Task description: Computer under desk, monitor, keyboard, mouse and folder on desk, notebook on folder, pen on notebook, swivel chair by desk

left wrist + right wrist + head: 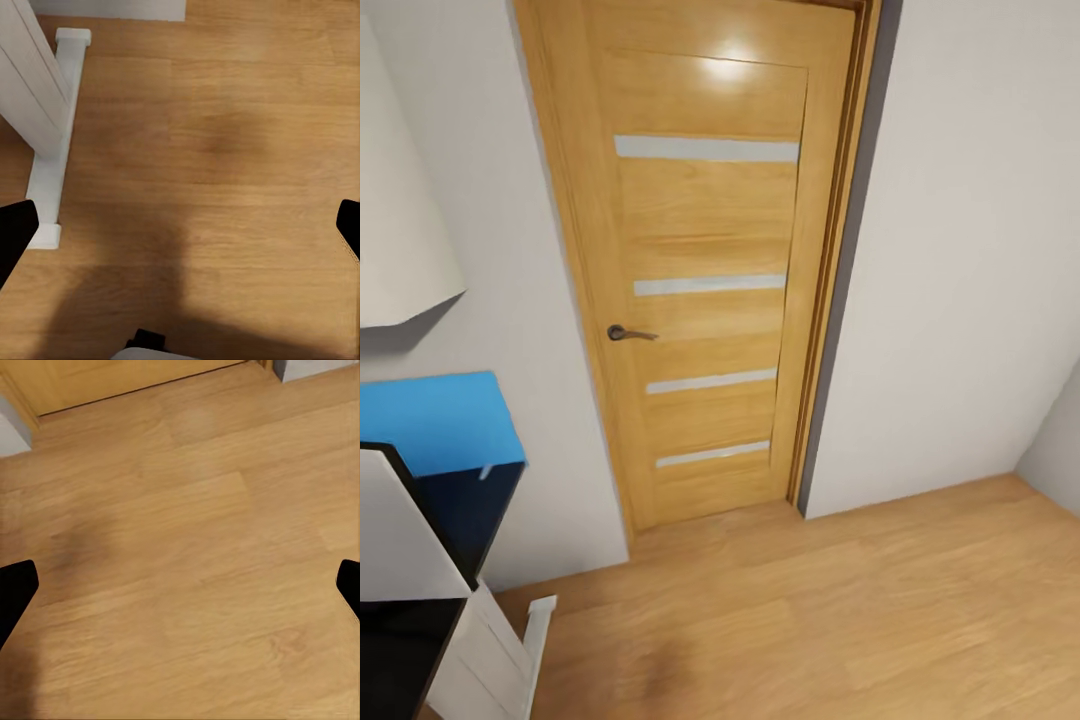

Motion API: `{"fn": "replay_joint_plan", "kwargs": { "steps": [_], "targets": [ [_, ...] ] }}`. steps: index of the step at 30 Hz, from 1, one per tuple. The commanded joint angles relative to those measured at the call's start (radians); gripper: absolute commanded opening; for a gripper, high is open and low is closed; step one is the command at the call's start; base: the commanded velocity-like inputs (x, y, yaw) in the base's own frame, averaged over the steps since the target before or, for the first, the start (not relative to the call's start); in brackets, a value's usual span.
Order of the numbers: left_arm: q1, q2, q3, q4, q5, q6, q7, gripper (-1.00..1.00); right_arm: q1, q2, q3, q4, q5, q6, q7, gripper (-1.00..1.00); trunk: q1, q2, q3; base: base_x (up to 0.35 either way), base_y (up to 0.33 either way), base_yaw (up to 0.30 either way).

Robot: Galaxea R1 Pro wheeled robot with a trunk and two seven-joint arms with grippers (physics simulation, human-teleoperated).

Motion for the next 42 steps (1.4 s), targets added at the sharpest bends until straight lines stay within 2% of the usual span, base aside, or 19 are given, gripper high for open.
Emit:
{"fn": "replay_joint_plan", "kwargs": {
  "steps": [1, 17, 42],
  "targets": [
    [-0.001, 0.000, 0.002, 0.001, -0.001, -0.003, 0.002, 1.00, 0.000, 0.000, 0.000, 0.000, -0.001, -0.003, 0.001, 1.00, 0.001, -0.001, -0.001, 0.256, -0.236, 0.276],
    [-0.001, 0.000, 0.002, 0.001, -0.001, -0.004, 0.002, 1.00, 0.000, 0.000, 0.000, 0.000, 0.001, -0.003, 0.001, 1.00, 0.001, -0.001, -0.001, 0.248, -0.232, 0.276],
    [-0.001, 0.001, 0.001, 0.003, -0.001, -0.005, 0.000, 1.00, 0.000, 0.000, 0.002, 0.000, 0.002, -0.001, 0.001, 1.00, 0.001, -0.001, -0.016, 0.008, -0.010, 0.273]
  ]
}}
